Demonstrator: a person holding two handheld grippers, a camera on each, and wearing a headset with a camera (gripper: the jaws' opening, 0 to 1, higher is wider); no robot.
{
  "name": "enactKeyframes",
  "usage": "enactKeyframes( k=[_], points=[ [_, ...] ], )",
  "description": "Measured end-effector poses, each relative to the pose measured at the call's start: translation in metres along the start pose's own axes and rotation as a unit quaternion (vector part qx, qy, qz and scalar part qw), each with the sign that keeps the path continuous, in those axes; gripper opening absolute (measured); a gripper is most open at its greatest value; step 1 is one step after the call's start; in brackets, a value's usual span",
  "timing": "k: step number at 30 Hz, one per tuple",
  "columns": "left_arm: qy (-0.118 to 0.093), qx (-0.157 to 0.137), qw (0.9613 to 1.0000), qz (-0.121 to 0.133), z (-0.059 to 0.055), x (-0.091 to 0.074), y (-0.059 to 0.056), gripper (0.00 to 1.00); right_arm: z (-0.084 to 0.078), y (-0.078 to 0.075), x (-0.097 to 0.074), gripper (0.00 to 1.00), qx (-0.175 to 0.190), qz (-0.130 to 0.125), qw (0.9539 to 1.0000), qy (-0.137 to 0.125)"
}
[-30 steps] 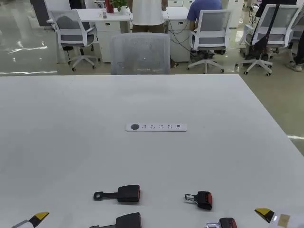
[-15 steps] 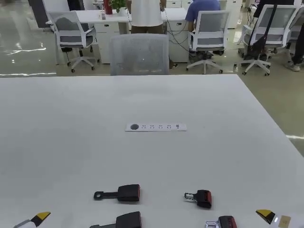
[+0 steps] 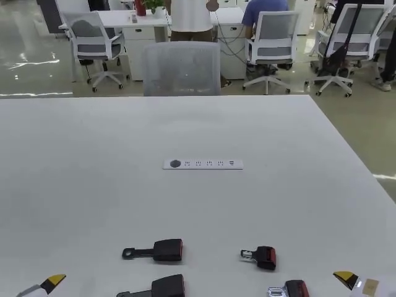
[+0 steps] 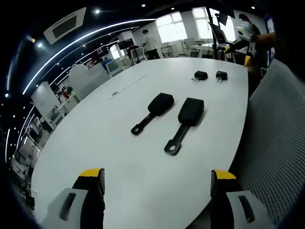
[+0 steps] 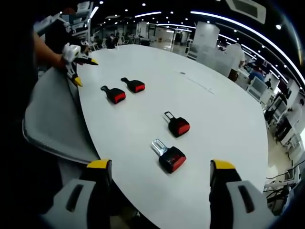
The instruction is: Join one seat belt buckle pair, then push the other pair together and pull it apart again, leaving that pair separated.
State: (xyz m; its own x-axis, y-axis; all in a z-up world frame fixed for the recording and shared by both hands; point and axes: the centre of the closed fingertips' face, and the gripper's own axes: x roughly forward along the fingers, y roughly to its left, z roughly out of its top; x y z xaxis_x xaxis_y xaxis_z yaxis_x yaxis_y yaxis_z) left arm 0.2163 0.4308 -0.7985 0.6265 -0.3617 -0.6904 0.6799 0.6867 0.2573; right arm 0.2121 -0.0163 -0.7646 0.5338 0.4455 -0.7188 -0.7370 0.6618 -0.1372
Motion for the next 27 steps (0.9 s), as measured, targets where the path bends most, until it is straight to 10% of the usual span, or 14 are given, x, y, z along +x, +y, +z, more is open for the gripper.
enactKeyframes(
  k=[27],
  points=[
    [0.022, 0.004, 0.9998, -0.002, -0.0072, 0.001, -0.0018, 0.88, 0.0026, 0.0037, 0.0103, 0.86, -0.003, 0.008, 1.0, 0.004]
  ],
)
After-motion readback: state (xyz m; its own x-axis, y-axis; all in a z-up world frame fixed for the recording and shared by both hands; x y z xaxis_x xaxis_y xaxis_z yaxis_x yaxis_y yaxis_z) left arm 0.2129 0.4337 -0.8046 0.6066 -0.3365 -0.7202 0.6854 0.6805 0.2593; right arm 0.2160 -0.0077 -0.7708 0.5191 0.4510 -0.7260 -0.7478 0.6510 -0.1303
